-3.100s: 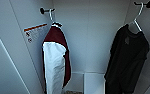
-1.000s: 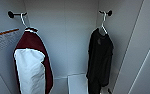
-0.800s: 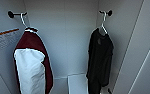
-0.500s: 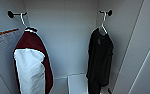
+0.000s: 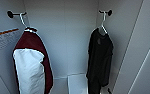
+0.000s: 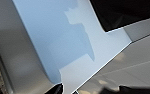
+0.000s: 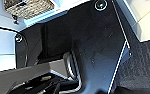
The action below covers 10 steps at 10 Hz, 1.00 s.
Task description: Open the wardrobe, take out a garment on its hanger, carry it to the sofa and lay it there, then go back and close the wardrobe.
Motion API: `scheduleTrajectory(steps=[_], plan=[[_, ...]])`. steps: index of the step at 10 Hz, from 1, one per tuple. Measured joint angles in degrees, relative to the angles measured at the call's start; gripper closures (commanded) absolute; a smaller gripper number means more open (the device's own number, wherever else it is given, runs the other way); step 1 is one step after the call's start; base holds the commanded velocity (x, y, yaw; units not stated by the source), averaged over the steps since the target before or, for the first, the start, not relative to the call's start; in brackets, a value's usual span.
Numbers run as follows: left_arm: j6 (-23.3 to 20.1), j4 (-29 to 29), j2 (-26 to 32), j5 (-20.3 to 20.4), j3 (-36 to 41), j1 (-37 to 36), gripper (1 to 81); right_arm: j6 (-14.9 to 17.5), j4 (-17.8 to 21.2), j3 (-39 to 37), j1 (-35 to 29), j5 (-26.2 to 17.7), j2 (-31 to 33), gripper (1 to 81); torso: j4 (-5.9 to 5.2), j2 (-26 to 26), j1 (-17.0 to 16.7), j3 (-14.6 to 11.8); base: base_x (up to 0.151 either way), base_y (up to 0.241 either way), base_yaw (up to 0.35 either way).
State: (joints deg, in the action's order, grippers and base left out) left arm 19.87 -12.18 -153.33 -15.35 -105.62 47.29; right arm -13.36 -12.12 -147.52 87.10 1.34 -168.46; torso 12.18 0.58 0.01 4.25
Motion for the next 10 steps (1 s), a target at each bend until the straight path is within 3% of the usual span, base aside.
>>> scheduleTrajectory(steps=[3, 7, 10], plan=[[3.9, 0.0, 1.5, -0.6, 4.1, -8.5, 1.0, 0.0, 0.0, 0.0, -0.1, -0.1, 0.0, 1.0, 0.02, 0.0, 0.0, 0.0, 0.000, 0.000, 0.000], [9.0, 0.2, 1.2, -4.4, 2.5, -18.4, 1.0, -0.1, 0.0, 0.0, -0.1, -0.3, -0.2, 1.0, 0.02, 0.0, 0.0, 0.1, 0.000, 0.000, 0.000], [13.6, 0.2, -2.7, -7.3, 1.7, -25.5, 1.0, -0.2, 0.0, 0.0, -0.1, 0.0, -0.3, 1.0, 0.02, -0.1, 0.1, 0.1, 0.000, 0.000, 0.000]])
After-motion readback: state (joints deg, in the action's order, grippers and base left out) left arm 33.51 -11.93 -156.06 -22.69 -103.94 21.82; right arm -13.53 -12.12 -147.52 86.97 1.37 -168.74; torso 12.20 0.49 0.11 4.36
